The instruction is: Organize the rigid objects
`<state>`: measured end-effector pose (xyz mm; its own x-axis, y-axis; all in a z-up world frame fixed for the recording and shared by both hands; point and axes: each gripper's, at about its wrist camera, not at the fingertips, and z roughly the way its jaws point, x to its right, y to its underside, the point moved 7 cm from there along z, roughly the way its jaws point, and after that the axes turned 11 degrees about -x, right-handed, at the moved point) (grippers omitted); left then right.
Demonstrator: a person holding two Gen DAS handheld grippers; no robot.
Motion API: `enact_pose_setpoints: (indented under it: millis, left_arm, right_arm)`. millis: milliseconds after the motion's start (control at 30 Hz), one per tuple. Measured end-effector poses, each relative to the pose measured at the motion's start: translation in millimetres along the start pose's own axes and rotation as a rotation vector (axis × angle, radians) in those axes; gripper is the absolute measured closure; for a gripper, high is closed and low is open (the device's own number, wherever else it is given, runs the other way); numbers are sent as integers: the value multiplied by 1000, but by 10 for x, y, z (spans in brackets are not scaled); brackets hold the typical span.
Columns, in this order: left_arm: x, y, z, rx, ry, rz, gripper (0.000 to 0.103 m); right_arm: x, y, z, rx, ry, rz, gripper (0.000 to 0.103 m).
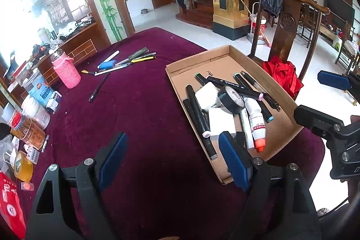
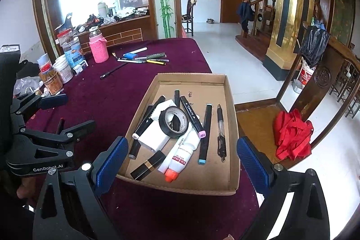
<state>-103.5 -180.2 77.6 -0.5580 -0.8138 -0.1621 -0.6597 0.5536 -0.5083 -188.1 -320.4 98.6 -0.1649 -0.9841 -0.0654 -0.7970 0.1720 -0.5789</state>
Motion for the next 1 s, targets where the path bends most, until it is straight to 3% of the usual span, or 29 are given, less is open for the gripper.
enact_pose_setpoints:
  millis: [600, 1000]
  left_arm:
    - [24, 0, -35, 6, 3, 14, 20]
    - [66, 2, -76, 20, 43, 9, 20]
  right_arm:
    - [33, 22, -22, -2, 12, 3, 8]
    - [32, 24, -21, -2, 9, 3, 8]
